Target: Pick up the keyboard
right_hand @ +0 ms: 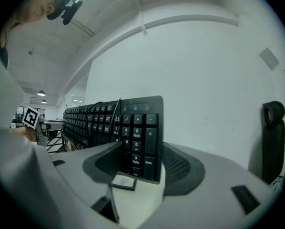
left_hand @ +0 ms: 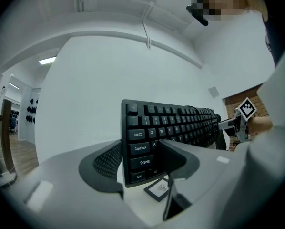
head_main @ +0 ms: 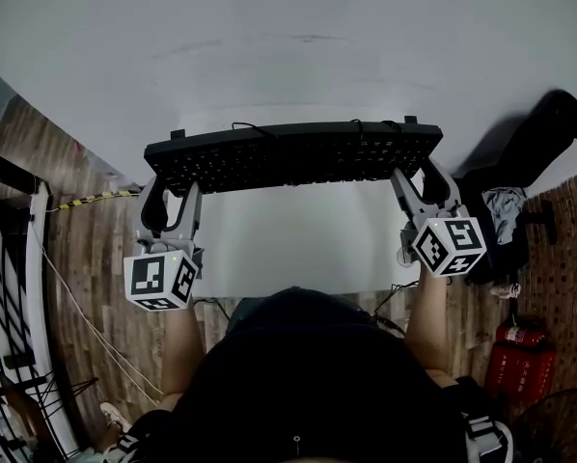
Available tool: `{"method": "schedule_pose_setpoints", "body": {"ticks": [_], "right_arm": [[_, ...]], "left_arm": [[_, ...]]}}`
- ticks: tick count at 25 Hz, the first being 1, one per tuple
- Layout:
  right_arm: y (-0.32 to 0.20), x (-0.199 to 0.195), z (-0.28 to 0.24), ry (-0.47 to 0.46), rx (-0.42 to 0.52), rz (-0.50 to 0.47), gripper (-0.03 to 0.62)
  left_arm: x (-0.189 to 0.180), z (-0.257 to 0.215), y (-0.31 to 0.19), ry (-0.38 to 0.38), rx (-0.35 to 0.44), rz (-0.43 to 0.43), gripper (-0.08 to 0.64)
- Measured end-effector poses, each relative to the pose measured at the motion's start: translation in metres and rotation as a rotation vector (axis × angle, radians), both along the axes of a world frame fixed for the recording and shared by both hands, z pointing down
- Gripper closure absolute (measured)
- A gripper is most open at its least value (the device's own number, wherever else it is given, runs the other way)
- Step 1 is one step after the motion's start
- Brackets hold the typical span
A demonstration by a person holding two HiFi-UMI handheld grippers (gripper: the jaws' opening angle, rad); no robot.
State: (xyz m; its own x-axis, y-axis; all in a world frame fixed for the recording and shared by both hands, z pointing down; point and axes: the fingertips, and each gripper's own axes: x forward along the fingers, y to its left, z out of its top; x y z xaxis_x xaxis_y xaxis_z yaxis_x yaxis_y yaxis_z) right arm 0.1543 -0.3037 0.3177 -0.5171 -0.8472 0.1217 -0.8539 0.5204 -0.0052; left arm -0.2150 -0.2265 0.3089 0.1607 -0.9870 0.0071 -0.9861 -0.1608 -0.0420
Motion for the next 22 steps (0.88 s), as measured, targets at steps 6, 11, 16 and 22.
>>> {"method": "schedule_pose_setpoints", "body": {"ticks": [6, 11, 16, 22], "right_arm": [[0.0002, -0.0001, -0.0001, 0.011, -0.006, -0.002, 0.336], [-0.0014, 0.0003, -0.0013, 0.016, -0.005, -0.004, 0.336], [-0.0009, 0.0007, 0.001, 0.005, -0.01, -0.003, 0.336], [0.0021, -0.0029, -0.0037, 0.003, -0.011, 0.018, 0.336]], "left_arm": [[0.0001, 0.0031, 0.0005, 0.004, -0.014, -0.002, 0.311], [0.0007, 0.0033, 0.0, 0.007, -0.016, -0.003, 0.311], [0.0011, 0.0007, 0.001, -0.003, -0.015, 0.0, 0.311], [-0.0039, -0.0043, -0.0033, -0.004, -0.018, 0.017, 0.311]]}}
